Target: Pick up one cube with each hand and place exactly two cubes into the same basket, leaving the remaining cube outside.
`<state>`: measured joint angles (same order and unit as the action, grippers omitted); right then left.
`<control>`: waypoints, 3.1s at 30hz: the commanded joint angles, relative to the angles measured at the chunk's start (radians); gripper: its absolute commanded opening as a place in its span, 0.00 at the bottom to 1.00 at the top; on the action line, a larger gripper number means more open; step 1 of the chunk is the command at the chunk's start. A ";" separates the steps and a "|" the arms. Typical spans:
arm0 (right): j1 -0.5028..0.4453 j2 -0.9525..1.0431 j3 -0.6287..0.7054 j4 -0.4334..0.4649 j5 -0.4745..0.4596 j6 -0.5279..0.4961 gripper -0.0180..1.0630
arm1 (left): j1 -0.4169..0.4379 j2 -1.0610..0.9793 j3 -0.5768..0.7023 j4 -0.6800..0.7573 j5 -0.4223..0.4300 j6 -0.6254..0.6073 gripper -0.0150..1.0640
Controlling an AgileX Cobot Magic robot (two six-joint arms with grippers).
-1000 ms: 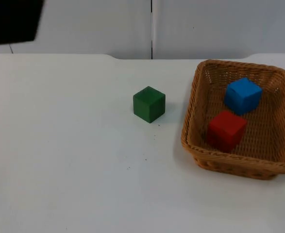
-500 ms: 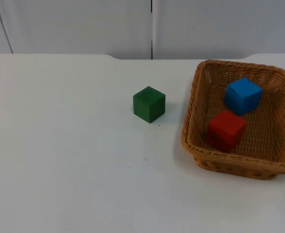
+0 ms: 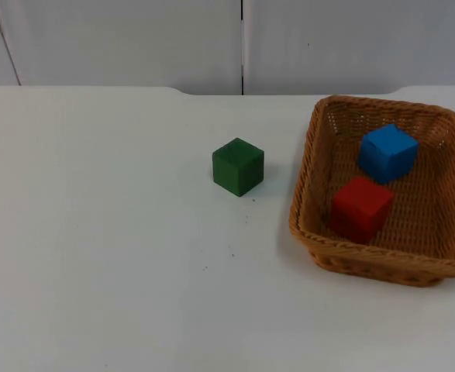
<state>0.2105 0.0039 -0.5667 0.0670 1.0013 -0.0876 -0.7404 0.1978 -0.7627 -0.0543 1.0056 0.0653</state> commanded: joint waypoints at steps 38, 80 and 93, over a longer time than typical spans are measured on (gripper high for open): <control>-0.003 -0.004 0.041 -0.039 0.070 -0.006 0.63 | -0.001 -0.198 0.269 0.084 0.070 -0.157 0.76; -0.003 -0.004 0.051 -0.053 0.078 0.016 0.99 | -0.001 -0.198 0.269 0.071 0.070 -0.092 0.94; -0.003 -0.004 0.051 -0.059 0.078 0.029 0.99 | -0.001 -0.198 0.269 0.071 0.070 -0.092 0.99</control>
<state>0.2105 0.0039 -0.5246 0.0087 1.0776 -0.0606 -0.7404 0.0035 -0.4983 0.0220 1.0763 -0.0260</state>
